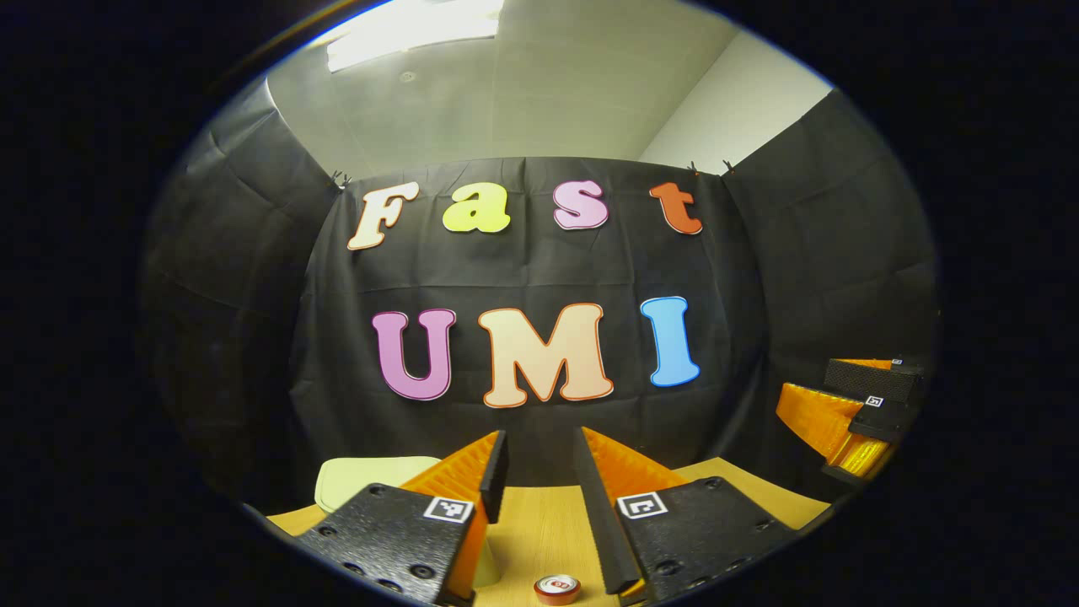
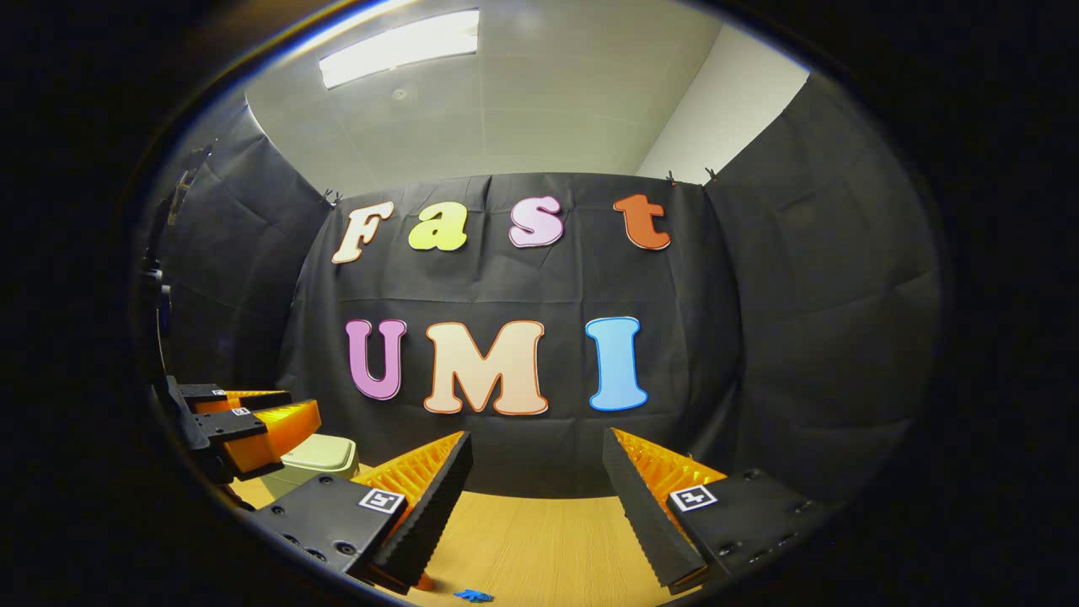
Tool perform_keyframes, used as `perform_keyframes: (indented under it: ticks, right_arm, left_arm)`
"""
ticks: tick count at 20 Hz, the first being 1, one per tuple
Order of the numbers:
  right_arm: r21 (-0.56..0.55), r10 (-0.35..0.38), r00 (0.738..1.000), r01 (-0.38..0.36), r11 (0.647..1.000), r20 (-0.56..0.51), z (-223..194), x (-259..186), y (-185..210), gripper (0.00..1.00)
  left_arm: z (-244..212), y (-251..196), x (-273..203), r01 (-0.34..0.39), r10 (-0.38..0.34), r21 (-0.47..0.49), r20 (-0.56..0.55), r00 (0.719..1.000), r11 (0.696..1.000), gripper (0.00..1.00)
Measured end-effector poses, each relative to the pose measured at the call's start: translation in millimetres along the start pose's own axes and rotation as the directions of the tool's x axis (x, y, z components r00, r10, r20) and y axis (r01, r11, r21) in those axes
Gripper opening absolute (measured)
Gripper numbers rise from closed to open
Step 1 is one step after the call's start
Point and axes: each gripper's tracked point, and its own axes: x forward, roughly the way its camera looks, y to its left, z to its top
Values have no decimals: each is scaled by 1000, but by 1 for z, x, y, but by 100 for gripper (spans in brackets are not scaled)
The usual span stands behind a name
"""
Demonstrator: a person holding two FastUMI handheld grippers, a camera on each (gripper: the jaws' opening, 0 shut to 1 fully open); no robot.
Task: Press the lid of the desktop garbage bin to open it, pick up the crumpled paper on the desktop and throw it into the bin, then pick up the pop can on the desktop and drop it into the bin, and finally close the garbage bin lid.
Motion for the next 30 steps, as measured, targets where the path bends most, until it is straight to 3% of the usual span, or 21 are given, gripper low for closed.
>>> perform_keyframes:
  ticks: [1,2,3,5,6,7,9,19,30]
  right_arm:
    - [0,5,1000,-5,1000,0,0,1,2,98]
    - [0,8,1000,-8,1000,1,0,1,5,98]
    - [0,12,1000,-12,1000,1,0,1,7,98]
    - [2,19,1000,-19,1000,1,0,2,11,98]
    - [3,23,1000,-23,1000,1,-1,3,14,99]
    - [4,26,1000,-26,1000,0,-1,3,17,98]
    - [5,32,999,-32,999,-1,-2,5,22,98]
    - [-18,41,999,-42,999,-22,-13,9,51,98]
    - [-69,-6,997,1,998,-77,-32,2,65,98]
  left_arm:
    - [1,1,0,1,-1,-3,0,1000,1000,44]
    - [-1,2,-1,0,0,-7,-3,1000,1000,29]
    - [-2,6,-1,-9,9,-12,-6,1000,1000,36]
    - [-5,14,-1,-24,23,-24,-17,1000,999,22]
    - [-8,18,-3,-35,34,-28,-24,999,999,21]
    - [-11,25,-3,-51,50,-28,-31,998,998,10]
    - [-16,45,-4,-99,98,-22,-51,994,995,0]
    - [-65,118,11,-216,206,-48,-166,964,975,0]
    - [-138,163,31,-248,217,-62,-313,925,967,0]
